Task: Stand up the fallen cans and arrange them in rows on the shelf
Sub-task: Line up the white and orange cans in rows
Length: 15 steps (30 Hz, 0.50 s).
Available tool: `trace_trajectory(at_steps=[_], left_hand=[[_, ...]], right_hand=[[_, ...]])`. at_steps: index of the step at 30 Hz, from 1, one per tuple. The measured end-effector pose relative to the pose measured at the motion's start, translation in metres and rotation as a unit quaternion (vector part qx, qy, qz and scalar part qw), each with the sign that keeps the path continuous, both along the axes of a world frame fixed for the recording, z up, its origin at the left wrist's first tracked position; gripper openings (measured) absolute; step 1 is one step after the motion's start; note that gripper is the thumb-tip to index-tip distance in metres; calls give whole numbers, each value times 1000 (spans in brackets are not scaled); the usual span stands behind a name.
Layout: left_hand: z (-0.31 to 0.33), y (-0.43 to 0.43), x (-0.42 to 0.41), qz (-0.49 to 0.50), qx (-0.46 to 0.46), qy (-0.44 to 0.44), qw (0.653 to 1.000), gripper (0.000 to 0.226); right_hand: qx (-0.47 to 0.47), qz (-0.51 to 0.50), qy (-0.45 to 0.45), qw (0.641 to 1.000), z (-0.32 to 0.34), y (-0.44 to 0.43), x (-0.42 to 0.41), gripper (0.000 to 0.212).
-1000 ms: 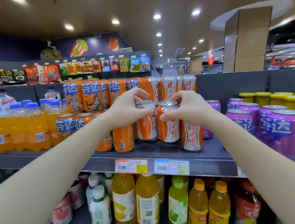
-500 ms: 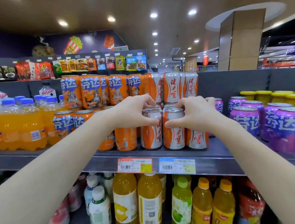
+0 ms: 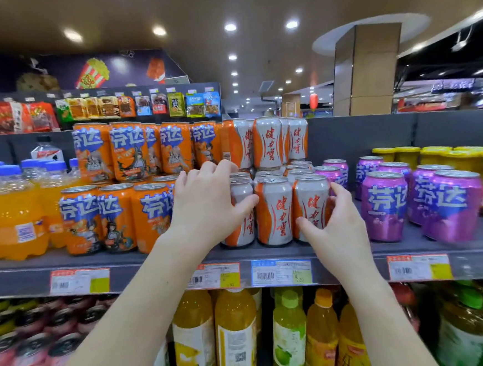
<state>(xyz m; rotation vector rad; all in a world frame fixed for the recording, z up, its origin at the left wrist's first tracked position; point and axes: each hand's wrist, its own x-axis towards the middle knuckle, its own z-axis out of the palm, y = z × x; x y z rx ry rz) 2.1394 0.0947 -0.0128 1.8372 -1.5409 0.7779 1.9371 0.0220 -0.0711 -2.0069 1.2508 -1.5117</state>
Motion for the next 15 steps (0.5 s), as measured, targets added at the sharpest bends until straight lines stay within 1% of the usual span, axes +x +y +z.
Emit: trace_trajectory(at_steps=[3,5,10,15], left_hand=[[-1,-5,3,36,31,-18,999,63],[4,-5,4,36,49,-28,998,63],[19,-1,9,-28,96,4,995,58],[29,-1,24,-77,151,34,985,54]], right_hand=[[26,-23,33,999,5,-1,0,79],[39,-30,60,997,6,0,-2,77],[45,-25,89,995,6,2,-4,77],[81,19,75,994,10,-2,-11,78]])
